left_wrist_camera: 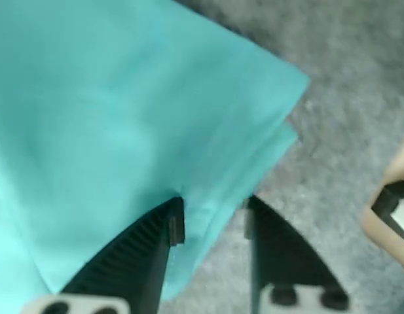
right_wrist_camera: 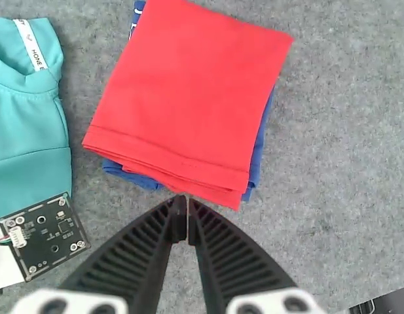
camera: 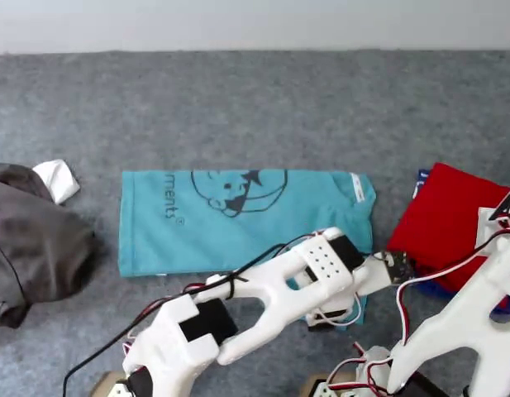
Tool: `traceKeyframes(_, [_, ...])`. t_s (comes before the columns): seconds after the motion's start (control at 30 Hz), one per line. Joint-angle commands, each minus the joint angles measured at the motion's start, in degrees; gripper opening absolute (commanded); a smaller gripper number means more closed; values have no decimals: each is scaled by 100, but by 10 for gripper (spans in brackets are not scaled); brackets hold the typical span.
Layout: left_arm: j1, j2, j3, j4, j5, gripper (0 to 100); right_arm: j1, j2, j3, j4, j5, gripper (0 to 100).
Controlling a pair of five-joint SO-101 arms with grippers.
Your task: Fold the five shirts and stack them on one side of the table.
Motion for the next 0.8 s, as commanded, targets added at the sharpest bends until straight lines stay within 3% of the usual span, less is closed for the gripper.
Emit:
traceKeyframes(0.0, [18,-53,-215,-114,-53,85,57,-119,0,224,-18,13])
traceKeyframes(0.13, [18,-53,-391,18,-70,15,48,-110,0,215,-18,13])
traceKeyframes(0.33, [-35,-53,-1244,782,-79,13,57,-110,0,110,-18,13])
traceKeyframes(0.53, [-607,-35,-2563,1354,-79,13,48,-110,0,-110,-18,13])
traceKeyframes(0.77, [-1363,18,-2949,1002,-290,13,48,-110,0,-110,-18,13])
